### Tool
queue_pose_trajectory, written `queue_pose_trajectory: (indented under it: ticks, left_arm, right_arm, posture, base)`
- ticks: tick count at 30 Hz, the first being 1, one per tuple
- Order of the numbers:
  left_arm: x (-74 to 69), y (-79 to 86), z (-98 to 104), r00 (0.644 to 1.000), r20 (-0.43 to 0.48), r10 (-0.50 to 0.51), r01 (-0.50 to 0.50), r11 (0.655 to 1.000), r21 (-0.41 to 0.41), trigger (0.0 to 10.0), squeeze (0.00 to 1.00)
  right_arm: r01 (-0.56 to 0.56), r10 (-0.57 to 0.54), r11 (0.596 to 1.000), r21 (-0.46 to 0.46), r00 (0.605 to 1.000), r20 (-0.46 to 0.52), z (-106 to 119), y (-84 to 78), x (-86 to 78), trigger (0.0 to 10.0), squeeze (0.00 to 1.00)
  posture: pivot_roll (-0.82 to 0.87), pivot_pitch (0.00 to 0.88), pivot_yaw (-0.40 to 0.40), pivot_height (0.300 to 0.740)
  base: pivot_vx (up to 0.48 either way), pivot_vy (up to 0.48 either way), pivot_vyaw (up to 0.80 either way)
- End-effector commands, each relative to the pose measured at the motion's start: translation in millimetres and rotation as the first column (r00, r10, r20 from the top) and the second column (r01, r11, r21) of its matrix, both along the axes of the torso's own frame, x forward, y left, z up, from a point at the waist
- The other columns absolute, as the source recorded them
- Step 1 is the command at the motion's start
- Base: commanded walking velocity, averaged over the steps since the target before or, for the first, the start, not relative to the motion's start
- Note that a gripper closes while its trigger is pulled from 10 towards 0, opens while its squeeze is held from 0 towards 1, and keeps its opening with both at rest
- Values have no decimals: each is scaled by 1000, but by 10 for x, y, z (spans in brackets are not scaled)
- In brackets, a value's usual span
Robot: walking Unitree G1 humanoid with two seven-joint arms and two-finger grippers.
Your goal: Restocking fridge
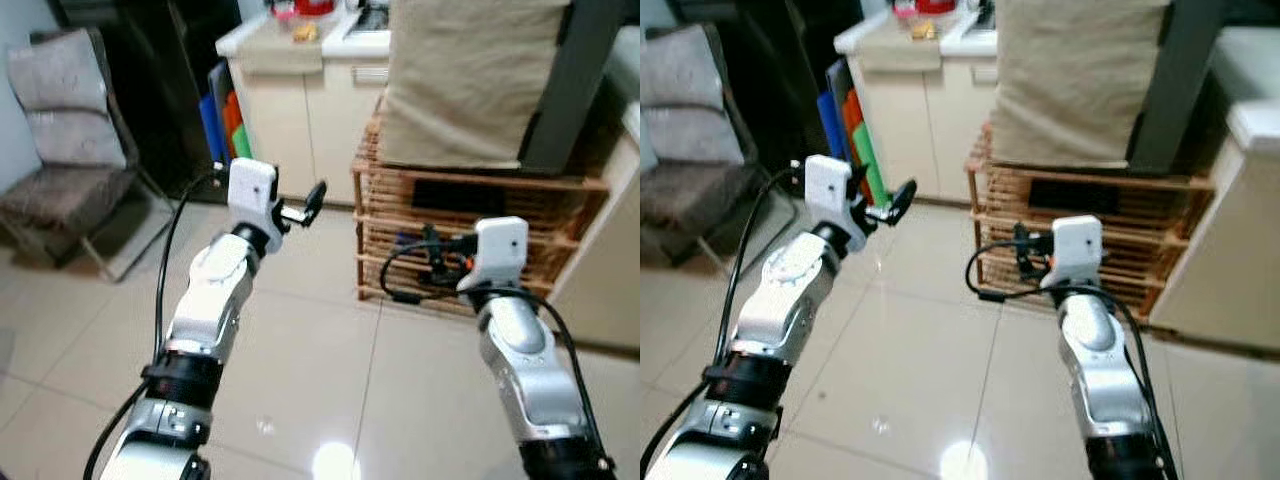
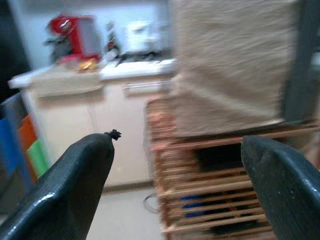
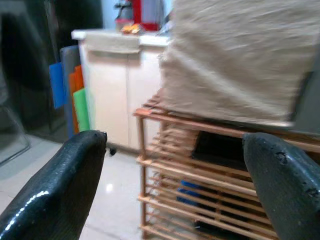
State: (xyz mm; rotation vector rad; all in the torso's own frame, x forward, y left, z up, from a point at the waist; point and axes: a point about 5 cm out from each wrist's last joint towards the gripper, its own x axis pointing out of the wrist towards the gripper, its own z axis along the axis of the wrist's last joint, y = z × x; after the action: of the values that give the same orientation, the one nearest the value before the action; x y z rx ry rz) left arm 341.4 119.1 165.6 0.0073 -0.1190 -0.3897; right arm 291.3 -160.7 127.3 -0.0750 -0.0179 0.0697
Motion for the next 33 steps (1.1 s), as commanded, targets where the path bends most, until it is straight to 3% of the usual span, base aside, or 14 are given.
queue_pose_trajectory:
  ticks: [1,29,33]
  left_arm:
    - [22,39,-11,1000,-18,19,-19,1000,-1,10000,0]
    - [50,-11,-76,998,-58,0,0,1000,1,10000,0]
    - [48,-21,-124,996,-85,-2,3,1000,7,10000,0]
  right_arm:
    - [-26,26,1000,-9,1000,13,37,45,28,10000,0]
    - [1,-1,1000,-22,1000,16,6,-25,66,10000,0]
    - [13,-13,1000,-7,1000,-7,-26,-29,64,10000,0]
  posture:
    - [-110,0,104,740]
    - [-119,0,105,740]
    - [-120,0,105,740]
  base:
    - [458,0,0]
    - [452,0,0]
    - [0,450,-392]
